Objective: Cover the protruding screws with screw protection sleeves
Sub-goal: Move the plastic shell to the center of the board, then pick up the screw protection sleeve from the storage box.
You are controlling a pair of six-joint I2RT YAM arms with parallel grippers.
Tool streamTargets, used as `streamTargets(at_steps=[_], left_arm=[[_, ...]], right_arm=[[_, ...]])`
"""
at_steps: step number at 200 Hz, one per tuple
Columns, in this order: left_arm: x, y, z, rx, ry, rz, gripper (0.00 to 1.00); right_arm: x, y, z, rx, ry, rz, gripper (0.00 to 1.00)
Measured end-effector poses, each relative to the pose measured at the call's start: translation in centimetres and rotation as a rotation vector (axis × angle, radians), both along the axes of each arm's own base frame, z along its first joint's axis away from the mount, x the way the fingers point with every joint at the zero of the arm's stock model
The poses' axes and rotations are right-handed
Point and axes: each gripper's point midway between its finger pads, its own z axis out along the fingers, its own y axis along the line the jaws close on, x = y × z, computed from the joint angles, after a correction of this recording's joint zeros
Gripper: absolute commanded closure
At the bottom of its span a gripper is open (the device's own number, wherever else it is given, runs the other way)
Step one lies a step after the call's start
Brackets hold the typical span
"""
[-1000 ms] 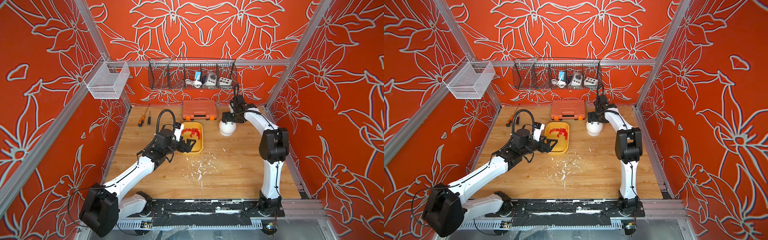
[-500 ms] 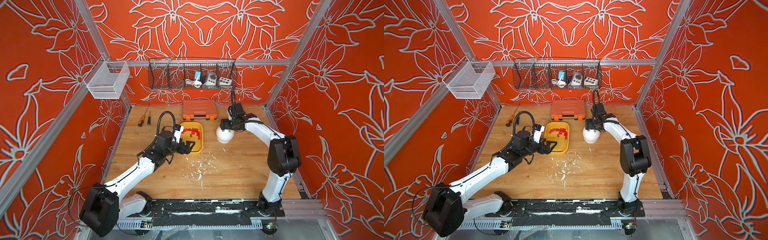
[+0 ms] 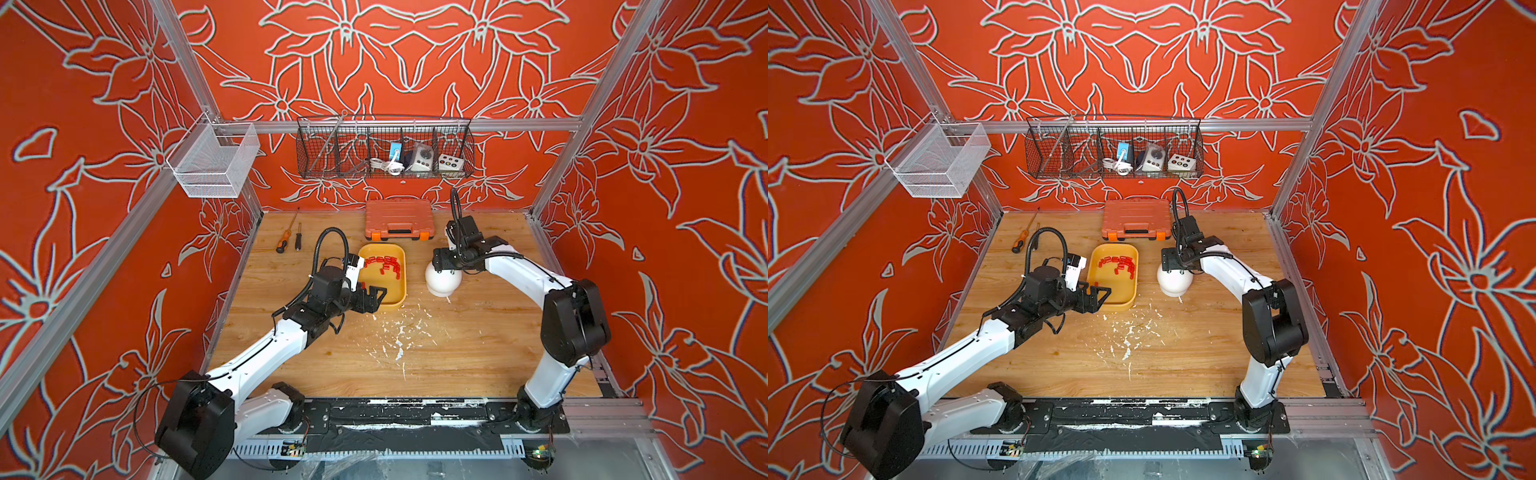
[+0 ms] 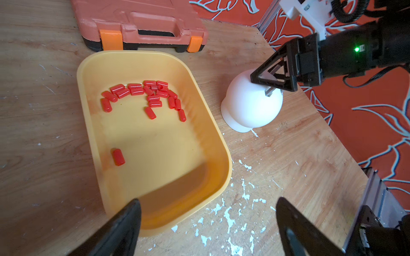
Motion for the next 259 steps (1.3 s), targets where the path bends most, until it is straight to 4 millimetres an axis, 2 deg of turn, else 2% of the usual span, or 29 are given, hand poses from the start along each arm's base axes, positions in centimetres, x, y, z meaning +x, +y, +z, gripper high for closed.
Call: streamTargets(at_steps=[14, 29, 48, 63, 70, 86, 104, 138, 160, 198, 259], left_arm=[[1.0, -0.2, 0.5, 0.016, 0.02, 0.011, 0.09], [2.9, -0.6, 1.4, 0.029, 0.046, 0.027, 0.16], [6.2, -1.2, 2.4, 0.038, 0.095, 0.052, 0.3], [9.1, -1.8, 2.7, 0.045, 0.135, 0.069, 0.35], [10.2, -2.1, 2.6, 0.053, 0.154, 0.076, 0.36], [12.3, -2.5, 1.3, 0.086, 0.213, 0.093, 0.46], [13.9, -2.4, -1.2, 0.158, 0.289, 0.122, 0.55], [14.8, -1.6, -6.0, 0.284, 0.421, 0.149, 0.6], [14.6, -1.1, -7.7, 0.334, 0.471, 0.16, 0.6], [14.7, -1.2, -8.4, 0.364, 0.491, 0.166, 0.62], [14.9, -1.9, -10.6, 0.396, 0.526, 0.166, 0.64]], right_arm=[[-0.5, 0.2, 0.2, -0.013, 0.014, 0.018, 0.14], [-1.1, 0.1, 1.1, -0.02, 0.001, 0.031, 0.15], [-2.1, -0.5, 4.0, 0.008, -0.114, 0.029, 0.16], [-3.5, -1.6, 7.1, 0.041, -0.248, 0.016, 0.17], [-4.1, -2.1, 8.3, 0.058, -0.309, 0.007, 0.18], [-5.2, -3.1, 10.4, 0.094, -0.437, -0.015, 0.19], [-6.1, -3.9, 10.6, 0.122, -0.516, -0.03, 0.21], [-7.5, -4.8, 7.8, 0.137, -0.571, -0.046, 0.22], [-7.7, -5.3, 7.0, 0.129, -0.584, -0.061, 0.22], [-7.1, -5.3, 8.7, 0.154, -0.654, -0.079, 0.23], [-7.0, -5.3, 8.5, 0.156, -0.664, -0.084, 0.23]])
